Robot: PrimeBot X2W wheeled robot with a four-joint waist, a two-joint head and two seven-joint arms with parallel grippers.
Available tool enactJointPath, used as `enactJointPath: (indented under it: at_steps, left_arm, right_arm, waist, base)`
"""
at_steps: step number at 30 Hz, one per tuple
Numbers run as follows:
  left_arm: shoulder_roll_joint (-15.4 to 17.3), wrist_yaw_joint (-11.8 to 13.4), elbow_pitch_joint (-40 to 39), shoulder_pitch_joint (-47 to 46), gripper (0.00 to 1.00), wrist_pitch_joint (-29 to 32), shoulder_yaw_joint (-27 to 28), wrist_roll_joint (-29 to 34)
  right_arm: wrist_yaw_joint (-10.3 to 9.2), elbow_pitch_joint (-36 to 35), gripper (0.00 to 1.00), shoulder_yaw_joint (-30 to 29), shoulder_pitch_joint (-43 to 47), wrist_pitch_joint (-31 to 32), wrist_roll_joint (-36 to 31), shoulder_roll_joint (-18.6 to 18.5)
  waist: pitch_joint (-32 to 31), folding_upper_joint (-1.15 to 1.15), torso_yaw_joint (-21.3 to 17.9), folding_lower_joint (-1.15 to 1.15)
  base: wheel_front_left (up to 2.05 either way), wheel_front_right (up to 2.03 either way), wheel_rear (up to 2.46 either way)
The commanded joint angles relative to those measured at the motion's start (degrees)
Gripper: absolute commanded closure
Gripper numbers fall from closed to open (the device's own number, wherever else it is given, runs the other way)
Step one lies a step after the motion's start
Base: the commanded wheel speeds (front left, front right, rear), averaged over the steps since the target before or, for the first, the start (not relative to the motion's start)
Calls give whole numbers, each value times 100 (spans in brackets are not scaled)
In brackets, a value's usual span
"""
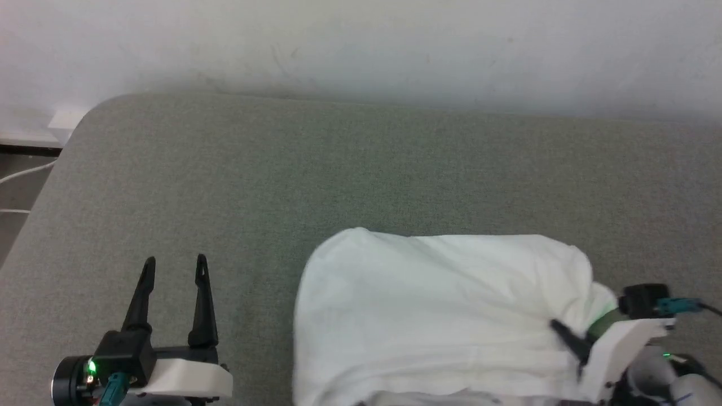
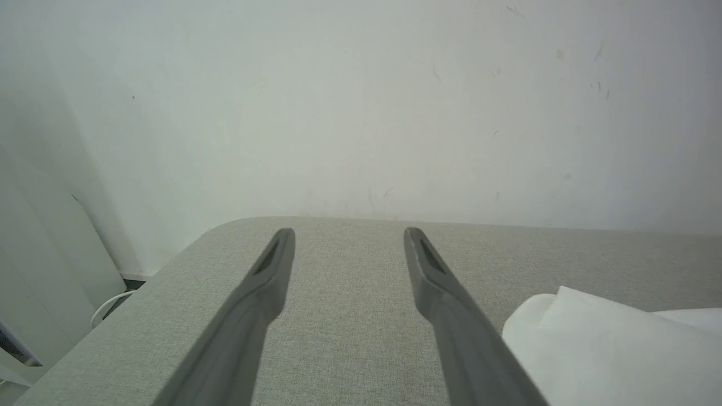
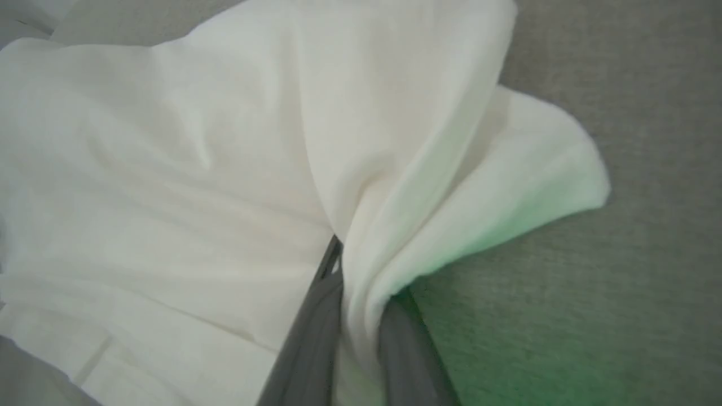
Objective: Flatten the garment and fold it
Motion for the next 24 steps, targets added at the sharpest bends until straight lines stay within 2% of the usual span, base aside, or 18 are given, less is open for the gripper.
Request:
enactJointPath:
  at_steps: [1,7,11,16,20,24]
  left_arm:
    - [-61,-57,27,-34,0,-27,47,57]
    - [-186,-178,89,3,0,-27,118,116]
    - [-251,-242,125,49,0,-27,182,134]
    - [-313,-314,172,113,0,-27,247,157]
    - [-353,-373,203,143,0,-27,273,182]
    - [-404,-437,219,147,0,-27,313,129]
  right_arm:
    - [-101,269,100,-260,-13,-103,-158,-260]
    - [-101,744,100,-1239,-62,-329,-622,-588]
    - [-101,781,100,-1538,-32,-308,-963,-653]
    - [-101,289,100,-1506,66,-188,-1111,-496]
    - [-101,-384,100,-1384,199,63,-1271,-316]
    - [-101,-1149,100,-1016,412,499,-1438,-164]
  waist:
    - [-75,0,-67,-1]
    - [-214,0,-157,-1]
    - [-295,0,-206,-1]
    - [-386,0,-261,-1]
    - [-449,0,-268,-1]
    - [-501,0,-221,-1]
  base:
    - [0,0,0]
    - [0,0,0]
    - [0,0,0]
    - [0,0,0]
    - [0,0,0]
    - [0,0,0]
